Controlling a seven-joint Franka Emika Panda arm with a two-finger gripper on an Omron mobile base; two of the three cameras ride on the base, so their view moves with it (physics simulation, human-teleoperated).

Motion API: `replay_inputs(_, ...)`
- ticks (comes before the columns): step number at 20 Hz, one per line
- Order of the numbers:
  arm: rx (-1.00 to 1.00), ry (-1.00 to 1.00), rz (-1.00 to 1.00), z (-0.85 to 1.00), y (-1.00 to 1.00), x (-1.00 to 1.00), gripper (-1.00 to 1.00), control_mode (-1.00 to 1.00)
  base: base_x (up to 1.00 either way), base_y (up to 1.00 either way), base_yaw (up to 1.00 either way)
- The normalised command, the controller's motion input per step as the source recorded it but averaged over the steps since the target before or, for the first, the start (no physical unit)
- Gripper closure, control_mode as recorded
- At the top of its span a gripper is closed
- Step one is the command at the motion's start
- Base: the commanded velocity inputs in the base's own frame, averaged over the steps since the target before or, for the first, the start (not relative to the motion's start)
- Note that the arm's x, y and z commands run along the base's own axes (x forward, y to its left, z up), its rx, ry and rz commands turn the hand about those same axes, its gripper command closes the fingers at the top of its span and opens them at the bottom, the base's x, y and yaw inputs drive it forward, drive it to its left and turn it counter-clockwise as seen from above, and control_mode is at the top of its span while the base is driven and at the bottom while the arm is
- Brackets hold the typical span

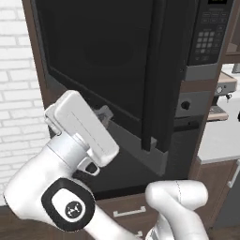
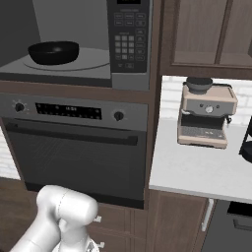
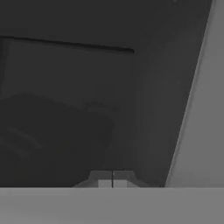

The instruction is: Open the microwave, place the bowl with waffle inside the microwave, then close the microwave door and turn it on.

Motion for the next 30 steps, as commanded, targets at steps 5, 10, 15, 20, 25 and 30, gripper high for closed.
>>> replay_inputs(5,0.36,0.36,0.05,0.49,-1.00,0.01,1.00,-1.00,0.00,0.00,0.00)
replay_inputs(10,0.30,0.43,0.05,0.52,-1.00,0.44,1.00,-1.00,0.00,0.00,0.00)
replay_inputs(15,0.20,0.50,0.13,0.51,-0.90,0.95,1.00,-1.00,0.00,0.00,0.00)
replay_inputs(20,0.14,0.23,0.22,-0.04,-0.71,1.00,1.00,-1.00,0.00,0.00,0.00)
replay_inputs(25,0.00,-0.10,0.26,-0.82,-0.25,1.00,1.00,-1.00,0.00,0.00,0.00)
replay_inputs(30,0.00,-0.25,0.26,-0.85,-0.01,1.00,1.00,-1.00,0.00,0.00,0.00)
